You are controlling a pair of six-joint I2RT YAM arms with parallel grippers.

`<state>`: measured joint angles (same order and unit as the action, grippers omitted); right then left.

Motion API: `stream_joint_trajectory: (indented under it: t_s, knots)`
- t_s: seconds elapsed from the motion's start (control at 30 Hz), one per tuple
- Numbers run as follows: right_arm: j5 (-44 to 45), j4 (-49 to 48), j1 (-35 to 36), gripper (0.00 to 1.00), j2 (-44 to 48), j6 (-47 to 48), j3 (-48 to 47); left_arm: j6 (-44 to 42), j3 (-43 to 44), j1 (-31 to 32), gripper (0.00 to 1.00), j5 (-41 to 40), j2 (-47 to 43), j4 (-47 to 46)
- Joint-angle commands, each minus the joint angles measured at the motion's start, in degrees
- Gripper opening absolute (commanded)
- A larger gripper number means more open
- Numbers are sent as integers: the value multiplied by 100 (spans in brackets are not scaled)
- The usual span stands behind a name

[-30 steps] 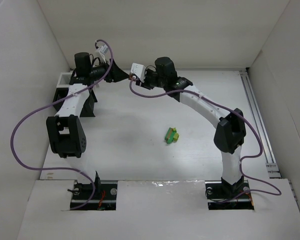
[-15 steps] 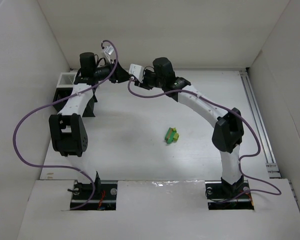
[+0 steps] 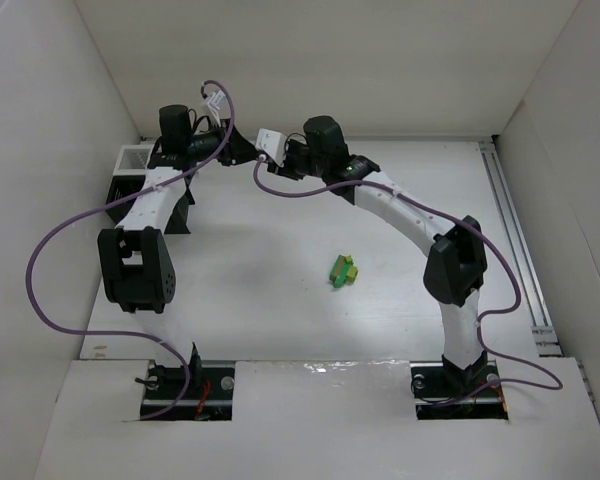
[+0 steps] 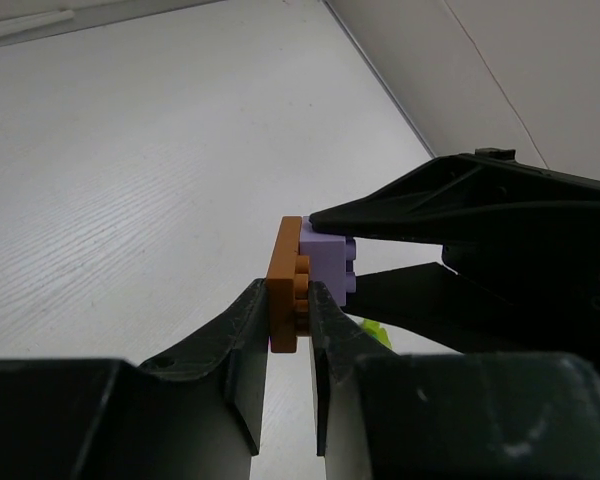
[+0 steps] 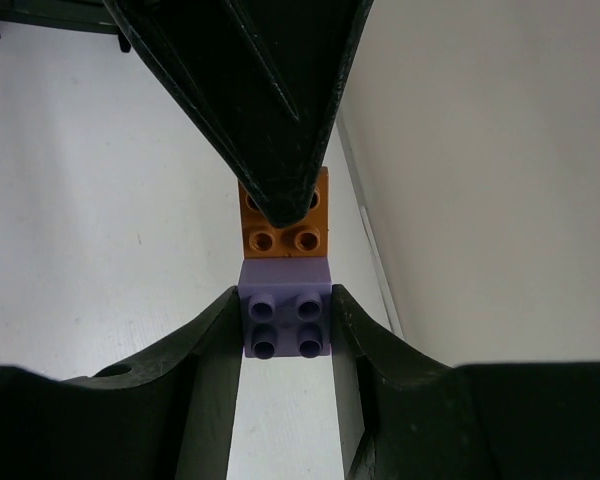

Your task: Sort the legos into containers by color

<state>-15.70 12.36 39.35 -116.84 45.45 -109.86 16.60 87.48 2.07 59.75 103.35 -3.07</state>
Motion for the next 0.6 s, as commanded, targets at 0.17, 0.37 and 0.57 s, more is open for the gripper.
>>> stream_joint_trajectory:
  t_s: [0.17, 0.37, 0.57]
  knots:
    - [-20, -304, 108, 0, 240, -10, -9, -446, 277, 40, 0, -838, -113, 437]
    - [-20, -304, 108, 0, 442, -10, 149, -781, 340, 40, 0, -2080, -350, 738]
    - [-143, -304, 55, 0, 609, -63, 264, -956, -45, 40, 0, -2837, -622, 774]
